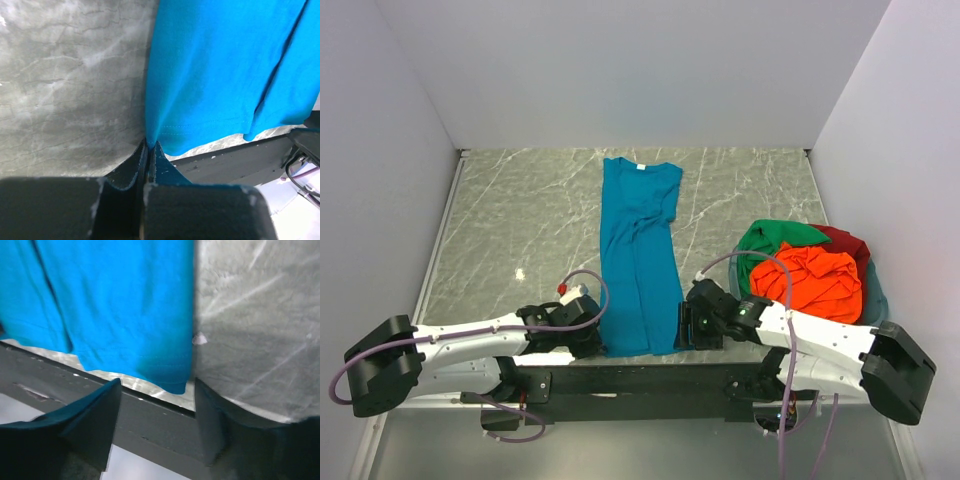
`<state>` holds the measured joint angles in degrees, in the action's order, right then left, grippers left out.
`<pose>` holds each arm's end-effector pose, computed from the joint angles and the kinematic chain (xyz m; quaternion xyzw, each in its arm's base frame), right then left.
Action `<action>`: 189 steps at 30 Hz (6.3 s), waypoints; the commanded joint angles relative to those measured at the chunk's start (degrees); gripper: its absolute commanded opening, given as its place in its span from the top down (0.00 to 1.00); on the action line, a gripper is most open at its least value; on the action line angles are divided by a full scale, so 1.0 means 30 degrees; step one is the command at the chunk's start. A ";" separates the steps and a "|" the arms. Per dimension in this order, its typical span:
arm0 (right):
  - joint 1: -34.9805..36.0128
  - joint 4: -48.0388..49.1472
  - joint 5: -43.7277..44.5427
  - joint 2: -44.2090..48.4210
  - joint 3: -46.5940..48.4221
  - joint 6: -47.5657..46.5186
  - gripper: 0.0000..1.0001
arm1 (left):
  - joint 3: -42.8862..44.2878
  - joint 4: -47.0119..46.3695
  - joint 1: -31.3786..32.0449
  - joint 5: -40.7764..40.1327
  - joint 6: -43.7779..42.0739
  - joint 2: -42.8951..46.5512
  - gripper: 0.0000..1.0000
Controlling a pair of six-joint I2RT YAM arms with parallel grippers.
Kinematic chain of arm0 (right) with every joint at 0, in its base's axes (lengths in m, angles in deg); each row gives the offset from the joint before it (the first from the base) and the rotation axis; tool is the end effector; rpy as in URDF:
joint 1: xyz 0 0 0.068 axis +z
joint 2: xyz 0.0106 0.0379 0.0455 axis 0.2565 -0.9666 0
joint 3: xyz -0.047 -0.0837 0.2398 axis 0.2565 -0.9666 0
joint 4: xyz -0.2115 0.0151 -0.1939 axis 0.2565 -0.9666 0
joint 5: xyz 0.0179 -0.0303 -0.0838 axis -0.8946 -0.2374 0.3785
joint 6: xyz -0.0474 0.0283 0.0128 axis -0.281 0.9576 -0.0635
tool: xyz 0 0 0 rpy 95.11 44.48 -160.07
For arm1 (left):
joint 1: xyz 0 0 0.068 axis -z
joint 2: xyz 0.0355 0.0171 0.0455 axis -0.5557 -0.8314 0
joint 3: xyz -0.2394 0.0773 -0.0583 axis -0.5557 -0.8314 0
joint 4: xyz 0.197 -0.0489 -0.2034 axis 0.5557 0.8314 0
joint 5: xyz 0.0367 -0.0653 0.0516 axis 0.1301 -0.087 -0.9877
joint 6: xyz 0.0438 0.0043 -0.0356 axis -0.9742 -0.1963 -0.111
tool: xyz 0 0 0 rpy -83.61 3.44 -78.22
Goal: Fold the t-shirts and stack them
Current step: Fold the tshirt
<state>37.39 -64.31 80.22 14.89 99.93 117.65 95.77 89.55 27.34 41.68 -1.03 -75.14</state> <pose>0.1239 0.1666 0.1276 -0.0250 0.9682 0.2216 0.1131 0.1030 -0.1818 0.1111 -0.1583 0.9523 -0.2351 0.1129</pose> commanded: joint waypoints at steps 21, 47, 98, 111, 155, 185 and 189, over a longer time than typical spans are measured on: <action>0.2330 -0.0689 0.1916 -0.1427 0.0401 0.1389 0.87 | -0.1040 -0.0135 0.0024 0.0511 0.0722 0.0517 0.99; 0.8189 -0.0162 0.3002 0.1327 0.0664 0.1773 1.00 | -0.1656 0.2413 0.0082 0.1068 0.1660 0.4793 0.99; -0.6839 0.3264 0.4030 -0.8251 1.2528 -0.8775 1.00 | 1.5482 -0.0134 -1.1284 0.1297 -1.0527 -1.0877 0.98; -0.8626 0.3059 0.2242 -1.2117 1.4844 -0.9216 1.00 | 1.8031 -0.0252 -1.2456 0.2384 -1.1758 -1.4012 0.93; -0.8188 0.5840 -0.1039 -0.6173 0.4828 -0.5174 0.26 | 0.6081 -0.5377 -1.1900 0.6137 -0.9298 -0.7979 0.42; -0.7016 0.5435 -0.2735 -0.7115 0.5149 -0.5874 0.98 | 0.3768 -0.5645 -1.1754 0.5990 -0.9240 -0.5995 0.99; -0.6636 0.4410 -0.4055 -0.4801 0.4650 -0.6315 1.00 | 0.2274 -0.4882 -1.1491 0.5668 -0.8539 -0.2947 0.99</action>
<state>16.38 -48.31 71.50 -4.85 114.60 100.82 104.71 73.45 -7.85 59.36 -28.37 -90.35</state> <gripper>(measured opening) 0.079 0.015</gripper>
